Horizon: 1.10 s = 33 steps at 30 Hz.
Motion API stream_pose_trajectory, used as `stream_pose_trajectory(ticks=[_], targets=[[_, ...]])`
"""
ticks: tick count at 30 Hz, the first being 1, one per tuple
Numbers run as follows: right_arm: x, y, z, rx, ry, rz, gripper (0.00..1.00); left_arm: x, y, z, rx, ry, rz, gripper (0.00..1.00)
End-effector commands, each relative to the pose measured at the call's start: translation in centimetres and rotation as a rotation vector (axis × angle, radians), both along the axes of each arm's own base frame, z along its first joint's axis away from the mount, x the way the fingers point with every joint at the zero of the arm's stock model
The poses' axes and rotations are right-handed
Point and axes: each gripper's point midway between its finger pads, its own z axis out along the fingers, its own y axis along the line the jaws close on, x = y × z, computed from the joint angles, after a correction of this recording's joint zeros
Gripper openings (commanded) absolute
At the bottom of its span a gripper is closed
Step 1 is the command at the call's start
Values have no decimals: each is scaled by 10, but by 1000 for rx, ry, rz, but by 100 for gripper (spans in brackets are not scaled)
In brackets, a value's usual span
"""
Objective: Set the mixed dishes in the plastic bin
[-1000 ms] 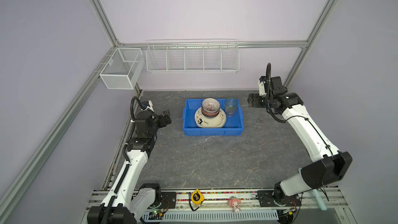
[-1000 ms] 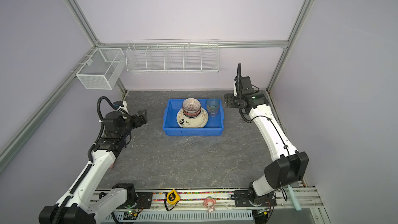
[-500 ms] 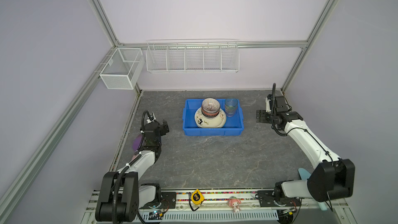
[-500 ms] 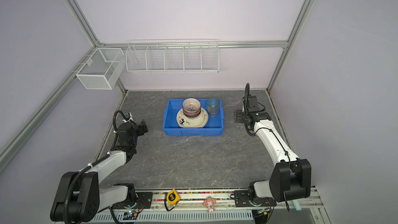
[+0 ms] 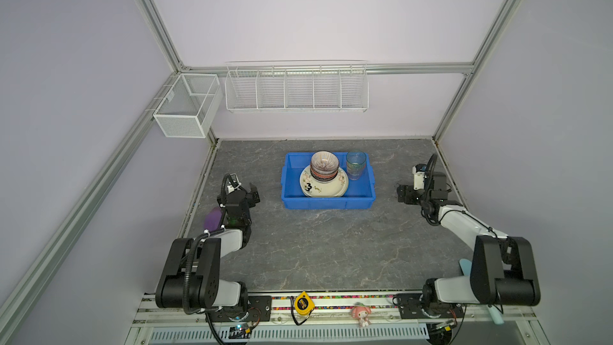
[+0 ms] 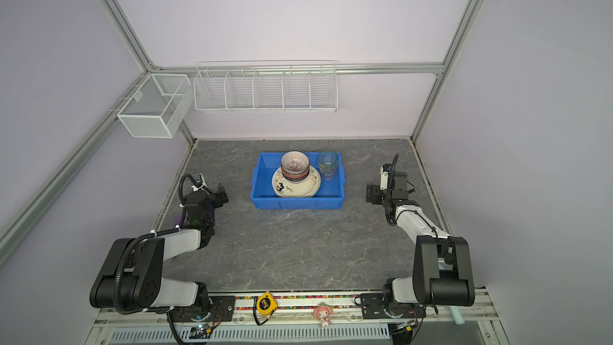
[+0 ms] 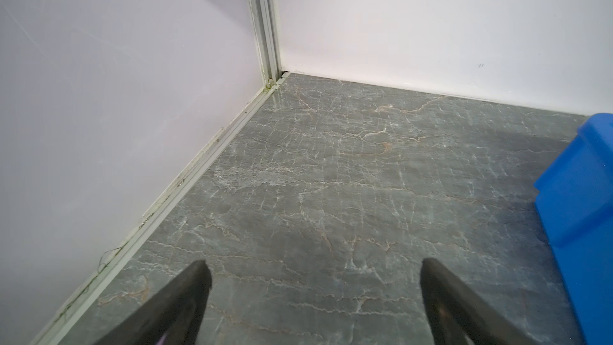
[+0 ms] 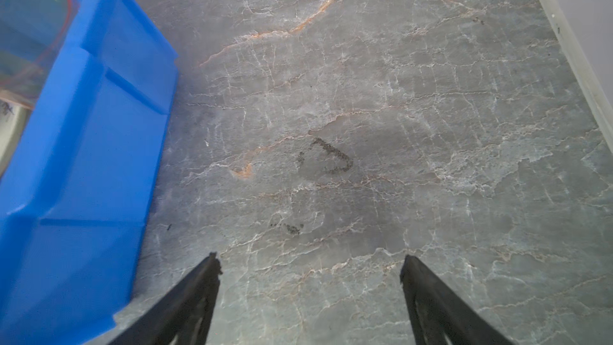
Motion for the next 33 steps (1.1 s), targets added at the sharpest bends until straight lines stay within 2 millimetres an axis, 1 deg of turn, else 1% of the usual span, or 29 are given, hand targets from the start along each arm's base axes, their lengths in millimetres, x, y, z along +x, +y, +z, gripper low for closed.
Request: stream_pose_trajectory(ticks=[1,2,5,10,11,12,14,16,18,33], targets=[[21,-8,31,-76,-212,11,88,5,-2,-2,6,-61,-24,98],[21,-8,27,-74,-216,6,88,6,-2,-1,10,-81,-27,98],[19,-12,18,-60,-239,-22,88,6,-4,-3,-5,-54,-38,98],[12,-24,8,-79,-328,-98,88,9,-7,-3,-5,-57,-75,98],[12,-22,9,-79,-342,-83,88,10,-7,-3,-6,-52,-78,98],[12,-18,6,-75,-330,-60,88,12,-8,-4,-11,-40,-85,98],[11,-17,-1,-79,-355,-57,88,15,-9,-6,-19,-19,-102,99],[8,-12,1,-86,-416,-36,88,15,-11,-6,-23,-23,-117,98],[9,-10,-1,-80,-373,-21,88,16,-13,-6,-23,-18,-130,98],[11,-8,-3,-92,-364,-10,88,15,-13,-7,-17,-24,-132,99]])
